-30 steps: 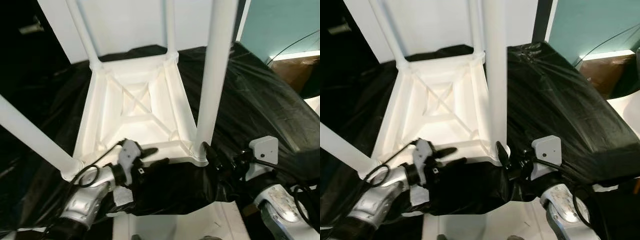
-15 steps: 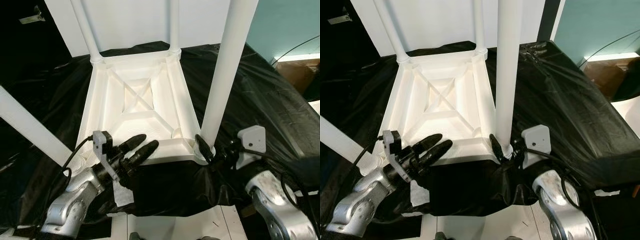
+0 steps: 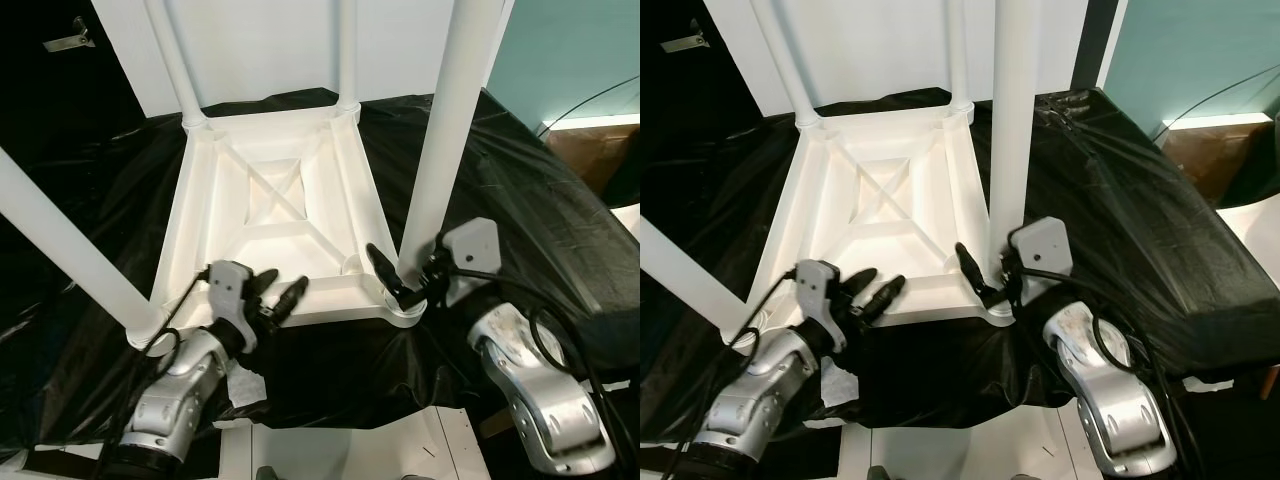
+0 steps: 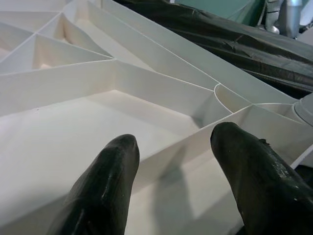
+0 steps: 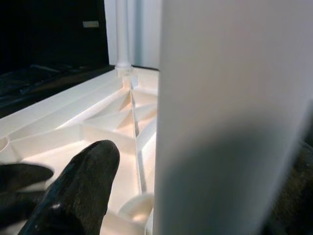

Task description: Building children table

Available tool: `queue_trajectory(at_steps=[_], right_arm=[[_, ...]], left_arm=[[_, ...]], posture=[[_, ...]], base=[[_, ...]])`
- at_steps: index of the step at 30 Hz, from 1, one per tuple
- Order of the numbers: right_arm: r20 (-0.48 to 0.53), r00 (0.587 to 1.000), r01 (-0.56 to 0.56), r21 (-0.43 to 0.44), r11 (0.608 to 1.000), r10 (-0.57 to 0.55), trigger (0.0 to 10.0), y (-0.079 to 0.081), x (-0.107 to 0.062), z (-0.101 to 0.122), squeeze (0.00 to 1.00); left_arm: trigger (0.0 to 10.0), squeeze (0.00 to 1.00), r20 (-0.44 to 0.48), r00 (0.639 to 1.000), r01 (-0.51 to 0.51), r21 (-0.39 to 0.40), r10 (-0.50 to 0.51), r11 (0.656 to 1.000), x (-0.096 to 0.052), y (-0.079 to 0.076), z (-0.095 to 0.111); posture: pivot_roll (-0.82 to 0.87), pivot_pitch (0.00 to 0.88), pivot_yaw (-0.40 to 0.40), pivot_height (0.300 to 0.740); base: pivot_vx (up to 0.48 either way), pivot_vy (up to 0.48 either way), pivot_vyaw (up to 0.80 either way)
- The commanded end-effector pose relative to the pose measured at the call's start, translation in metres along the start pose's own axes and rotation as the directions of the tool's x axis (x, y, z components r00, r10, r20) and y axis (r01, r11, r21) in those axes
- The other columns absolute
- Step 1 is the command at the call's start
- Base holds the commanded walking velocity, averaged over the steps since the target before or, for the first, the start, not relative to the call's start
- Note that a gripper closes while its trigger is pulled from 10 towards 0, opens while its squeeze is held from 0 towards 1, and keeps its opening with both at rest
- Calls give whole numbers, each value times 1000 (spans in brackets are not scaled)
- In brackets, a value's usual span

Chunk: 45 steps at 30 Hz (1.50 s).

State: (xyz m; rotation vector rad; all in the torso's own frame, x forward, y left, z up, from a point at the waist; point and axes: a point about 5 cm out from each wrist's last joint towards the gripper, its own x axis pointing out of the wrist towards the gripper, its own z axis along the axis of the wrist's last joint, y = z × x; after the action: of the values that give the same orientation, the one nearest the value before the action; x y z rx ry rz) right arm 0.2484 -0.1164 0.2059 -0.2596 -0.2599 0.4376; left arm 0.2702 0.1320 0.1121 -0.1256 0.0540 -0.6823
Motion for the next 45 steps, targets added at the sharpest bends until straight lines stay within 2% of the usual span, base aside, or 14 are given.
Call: queue_trajectory(at_steps=[1,7,12,20,21,22,25,26,27,28,35,36,39,45], right_arm=[[-1,1000,8,-3,1000,-8,10000,-1,3,-1,0],[-5,998,64,4,998,-64,10000,-1,10,-1,0],[-19,991,132,5,991,-132,10000,-2,15,-6,0],[-31,986,162,14,987,-162,10000,-2,18,-9,0],[-33,985,170,13,985,-170,9216,-2,19,-10,0],[-36,982,184,12,983,-184,6078,-3,19,-10,0],[-45,976,215,11,977,-214,4549,-5,20,-11,0],[-52,971,232,15,972,-231,2039,-6,21,-12,0],[-57,969,243,18,970,-241,2039,-6,21,-13,0],[-62,966,252,16,968,-251,0,-7,22,-14,0],[-79,957,283,23,959,-280,0,-7,24,-17,0],[-78,957,283,31,959,-280,0,-7,25,-17,0],[-78,957,283,39,958,-280,0,-6,25,-17,0],[-80,957,281,45,959,-277,1373,-5,27,-18,0]], left_arm=[[10000,0,-68,998,16,-52,-20,999,-6,-3,-11],[10000,0,65,968,248,-178,-241,952,-33,-19,5],[10000,0,284,954,172,-259,-95,950,-42,-4,25],[10000,0,208,978,85,-278,-27,957,-43,-5,10],[10000,0,197,980,72,-305,-11,950,-44,-6,9],[10000,0,183,983,62,-343,2,937,-45,-7,6],[10000,0,165,986,54,-403,15,913,-49,-8,3],[10000,0,170,985,78,-446,-1,892,-51,-10,2],[10000,0,177,984,97,-471,-14,877,-53,-12,2],[10000,0,189,981,139,-506,-48,851,-57,-15,1],[10000,0,154,988,102,-545,-21,832,-71,-14,-18],[10000,0,210,968,0,-553,139,833,-69,2,-10],[10000,0,267,910,-137,-529,318,837,-71,21,-3],[10000,0,287,856,-289,-422,429,859,-80,43,3]], posture=[[-67,60,25,740],[-64,67,28,740],[-58,71,32,740],[-53,72,37,740],[-55,73,40,740],[-55,73,40,740],[-57,75,38,740],[-57,75,38,740],[-57,75,38,740],[-52,76,38,740],[-47,76,35,740],[-42,76,34,740],[-42,75,33,740],[-38,74,29,740]], base=[[0,0,0],[0,0,0],[0,0,0],[0,0,0],[0,0,0],[0,0,0],[0,0,0],[0,0,0],[0,0,0],[0,0,0],[0,0,0],[0,0,0],[0,0,0],[0,0,0]])
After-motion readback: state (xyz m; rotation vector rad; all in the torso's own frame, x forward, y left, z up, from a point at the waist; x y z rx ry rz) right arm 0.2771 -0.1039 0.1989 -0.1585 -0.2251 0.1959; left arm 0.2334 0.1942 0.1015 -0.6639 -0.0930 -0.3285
